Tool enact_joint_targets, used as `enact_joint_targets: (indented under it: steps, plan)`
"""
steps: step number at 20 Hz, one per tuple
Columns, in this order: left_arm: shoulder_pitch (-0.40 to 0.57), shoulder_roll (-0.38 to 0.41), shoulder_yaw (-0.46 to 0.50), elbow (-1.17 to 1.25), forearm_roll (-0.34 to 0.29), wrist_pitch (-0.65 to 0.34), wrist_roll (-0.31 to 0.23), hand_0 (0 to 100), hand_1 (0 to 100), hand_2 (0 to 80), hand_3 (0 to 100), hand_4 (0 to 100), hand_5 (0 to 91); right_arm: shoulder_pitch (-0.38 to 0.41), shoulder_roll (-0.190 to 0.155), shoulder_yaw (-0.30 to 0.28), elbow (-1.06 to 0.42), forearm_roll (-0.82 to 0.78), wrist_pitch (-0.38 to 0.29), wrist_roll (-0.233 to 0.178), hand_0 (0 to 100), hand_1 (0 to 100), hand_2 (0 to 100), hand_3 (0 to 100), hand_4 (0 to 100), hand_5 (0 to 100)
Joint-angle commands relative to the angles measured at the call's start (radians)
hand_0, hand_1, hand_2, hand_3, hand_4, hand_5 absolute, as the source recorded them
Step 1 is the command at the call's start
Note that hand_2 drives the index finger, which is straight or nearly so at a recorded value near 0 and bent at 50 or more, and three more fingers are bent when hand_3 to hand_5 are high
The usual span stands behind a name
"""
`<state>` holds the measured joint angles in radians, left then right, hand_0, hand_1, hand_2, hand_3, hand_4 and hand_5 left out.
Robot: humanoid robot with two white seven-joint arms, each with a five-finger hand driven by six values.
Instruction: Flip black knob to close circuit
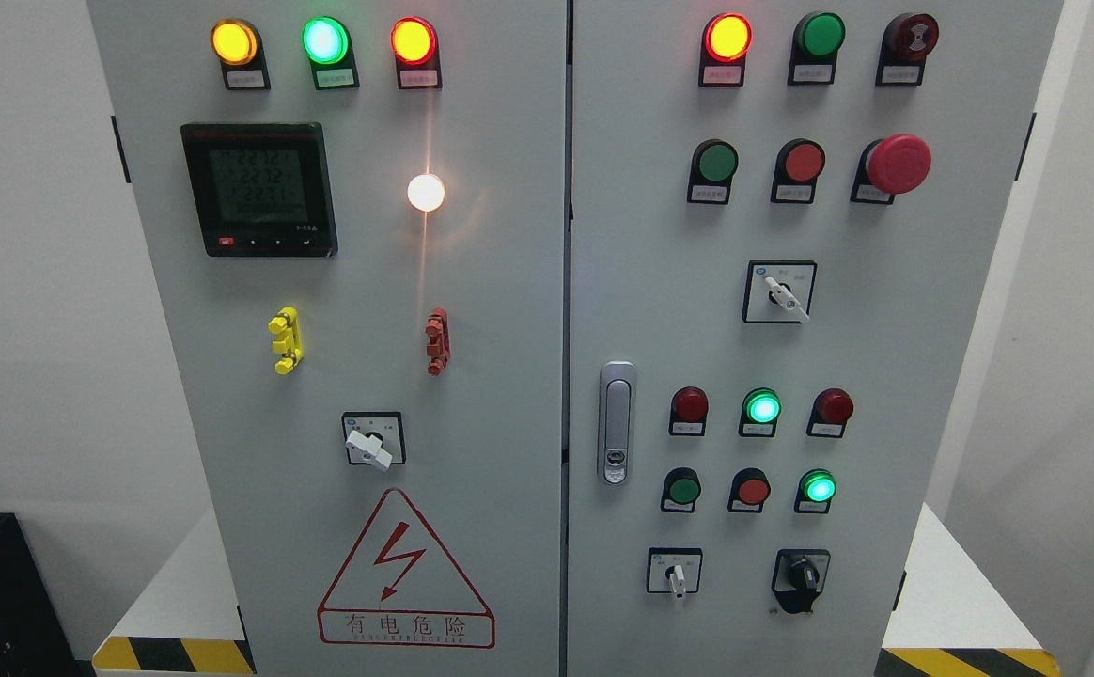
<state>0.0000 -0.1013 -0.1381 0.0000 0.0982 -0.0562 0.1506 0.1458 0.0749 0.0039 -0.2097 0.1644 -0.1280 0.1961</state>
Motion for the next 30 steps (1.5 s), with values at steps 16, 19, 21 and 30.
enact_joint_targets:
  steps: [16,19,21,30]
  plan:
    - [0.023,0.000,0.000,-0.029,0.000,-0.001,0.000,12,56,0.0,0,0,0.0,0.034,0.002,0.033,-0.298,0.000,0.008,-0.012,0,5,0,0,0,0]
    - [0.023,0.000,0.000,-0.029,0.000,-0.001,0.000,12,56,0.0,0,0,0.0,0.064,0.006,0.039,-0.431,0.000,0.024,-0.015,0,5,0,0,0,0]
    - [0.023,0.000,0.000,-0.029,0.000,-0.001,0.000,12,56,0.0,0,0,0.0,0.092,0.006,0.041,-0.543,0.000,0.054,-0.014,0,5,0,0,0,0]
    - [0.023,0.000,0.000,-0.029,0.000,-0.001,0.000,12,56,0.0,0,0,0.0,0.152,-0.009,0.041,-0.916,0.006,0.113,-0.044,0,5,0,5,0,0]
